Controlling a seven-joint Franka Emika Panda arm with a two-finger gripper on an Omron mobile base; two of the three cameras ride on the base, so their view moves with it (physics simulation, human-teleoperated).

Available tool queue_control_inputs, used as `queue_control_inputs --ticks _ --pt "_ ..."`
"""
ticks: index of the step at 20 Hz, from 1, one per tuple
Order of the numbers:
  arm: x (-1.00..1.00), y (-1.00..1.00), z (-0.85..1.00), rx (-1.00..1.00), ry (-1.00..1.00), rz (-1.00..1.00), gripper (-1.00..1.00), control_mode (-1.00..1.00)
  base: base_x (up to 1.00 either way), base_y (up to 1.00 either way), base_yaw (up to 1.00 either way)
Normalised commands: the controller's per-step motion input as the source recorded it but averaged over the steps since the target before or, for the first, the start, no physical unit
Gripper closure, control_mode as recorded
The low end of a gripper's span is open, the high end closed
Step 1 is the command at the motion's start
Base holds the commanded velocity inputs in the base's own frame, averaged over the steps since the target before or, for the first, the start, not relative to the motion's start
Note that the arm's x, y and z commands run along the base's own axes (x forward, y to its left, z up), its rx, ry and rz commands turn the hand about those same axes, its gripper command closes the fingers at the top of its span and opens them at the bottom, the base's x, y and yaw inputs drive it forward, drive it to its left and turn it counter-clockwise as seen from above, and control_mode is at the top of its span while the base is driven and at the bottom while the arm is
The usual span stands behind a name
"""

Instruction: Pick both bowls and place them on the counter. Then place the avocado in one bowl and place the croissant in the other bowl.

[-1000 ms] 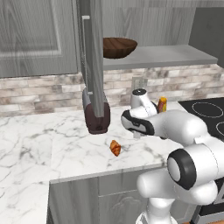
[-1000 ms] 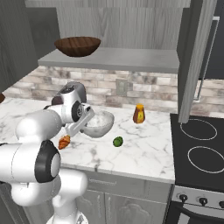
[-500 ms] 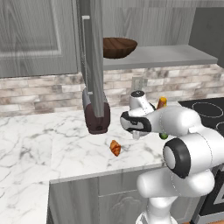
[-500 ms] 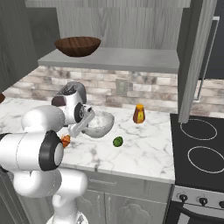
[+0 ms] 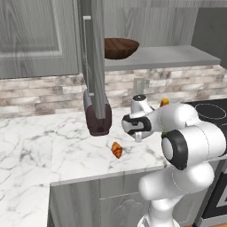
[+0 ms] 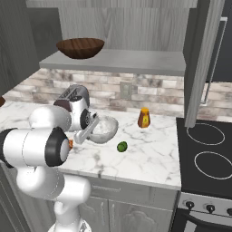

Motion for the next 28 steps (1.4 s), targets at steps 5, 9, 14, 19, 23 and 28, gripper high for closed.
queue_control_inputs --ticks 5,9,14,19,23,28 --pt "0.15 0.0 -0.23 0.0 0.04 0.05 1.0 -1.0 0.0 0.0 0.0" --pt "0.14 0.0 -0.23 0.0 0.06 0.04 1.0 -1.0 0.0 0.0 0.0" --pt "0.06 0.0 -0.12 0.0 0.07 0.03 -1.0 -1.0 0.0 0.0 0.0" --pt "-0.01 0.0 0.0 0.0 0.01 0.0 -1.0 -1.0 0.0 0.0 0.0" --pt "-0.14 0.0 0.2 0.0 -0.01 0.0 -1.0 -1.0 0.0 0.0 0.0" --pt "-0.29 0.0 0.6 0.01 -0.1 -0.03 -1.0 -1.0 0.0 0.0 0.0"
